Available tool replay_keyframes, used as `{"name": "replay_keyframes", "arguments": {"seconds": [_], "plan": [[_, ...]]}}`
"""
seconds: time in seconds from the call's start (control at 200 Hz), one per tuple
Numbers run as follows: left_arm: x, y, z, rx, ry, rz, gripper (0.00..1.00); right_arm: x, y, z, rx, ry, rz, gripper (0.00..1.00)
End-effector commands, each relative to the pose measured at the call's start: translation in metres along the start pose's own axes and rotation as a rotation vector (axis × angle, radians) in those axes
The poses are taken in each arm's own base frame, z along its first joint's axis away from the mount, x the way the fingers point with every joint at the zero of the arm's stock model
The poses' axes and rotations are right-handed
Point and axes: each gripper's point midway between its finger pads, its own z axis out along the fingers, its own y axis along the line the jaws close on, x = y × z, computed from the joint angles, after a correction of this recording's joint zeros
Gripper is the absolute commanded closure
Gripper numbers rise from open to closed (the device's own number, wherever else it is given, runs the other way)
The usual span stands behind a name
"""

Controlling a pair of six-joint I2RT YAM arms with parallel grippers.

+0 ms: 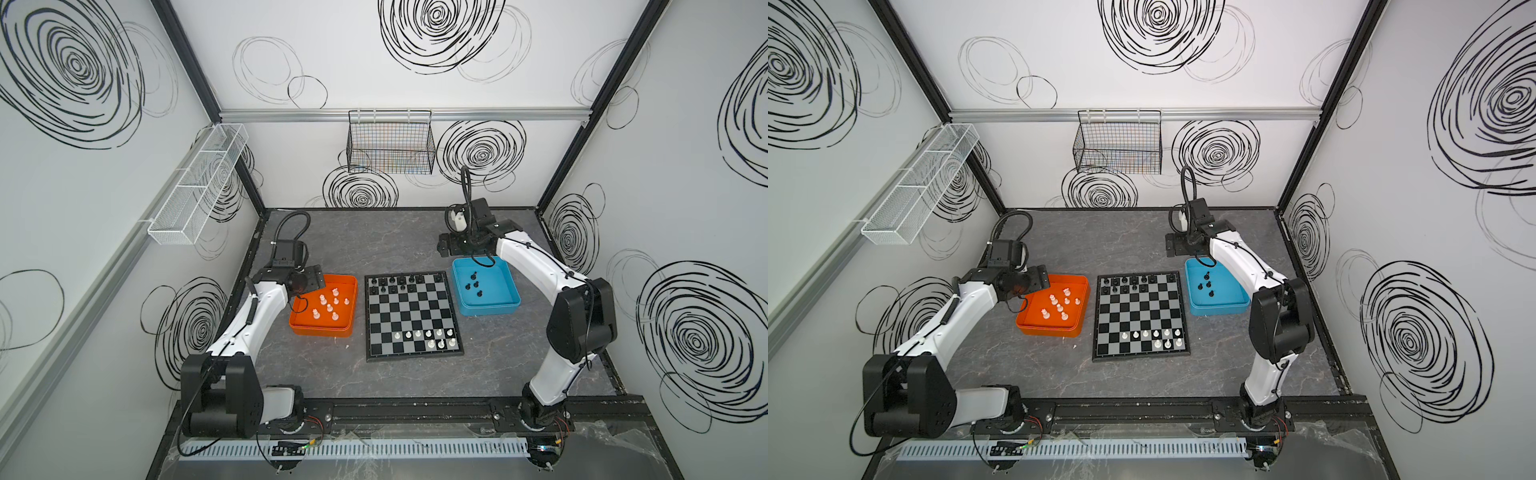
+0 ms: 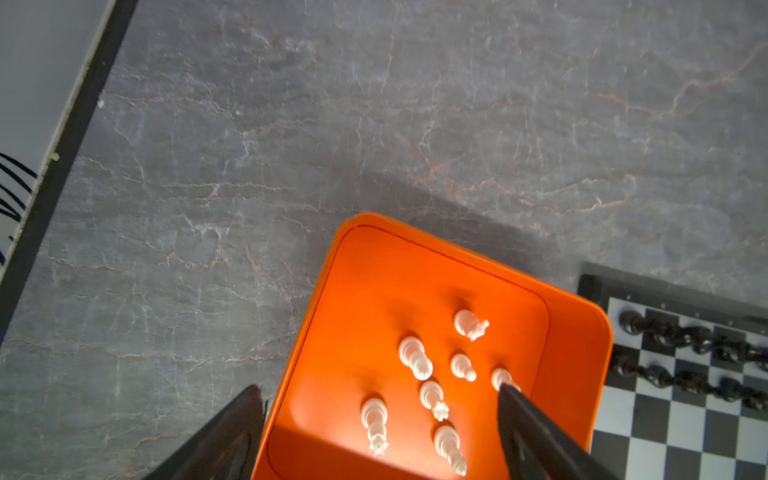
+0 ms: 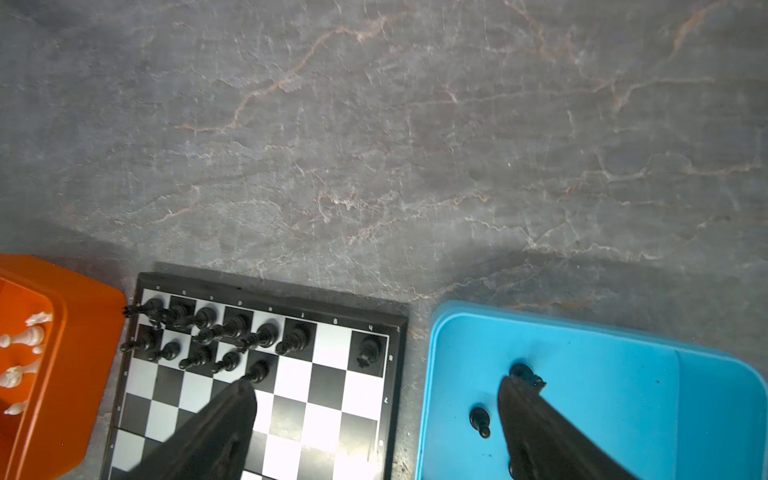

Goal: Set up the chess pieces on the board
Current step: 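Move right gripper back over blue tray while left gripper moves over orange tray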

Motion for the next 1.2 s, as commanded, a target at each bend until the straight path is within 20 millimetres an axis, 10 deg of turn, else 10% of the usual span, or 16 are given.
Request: {"name": "replay_keyframes", "arguments": {"seconds": [0.0,1.196], "plan": [[0.017,-0.008,0.012,0.007,0.066,0.012,0.12,-0.005,-0.004,-0.006,-0.030,-0.026,0.004,0.05],[0.027,-0.030,0.059,-0.030,0.208,0.092,0.35,-0.002,-0.016,-0.003,-0.083,-0.030,0.057,0.04]]}}
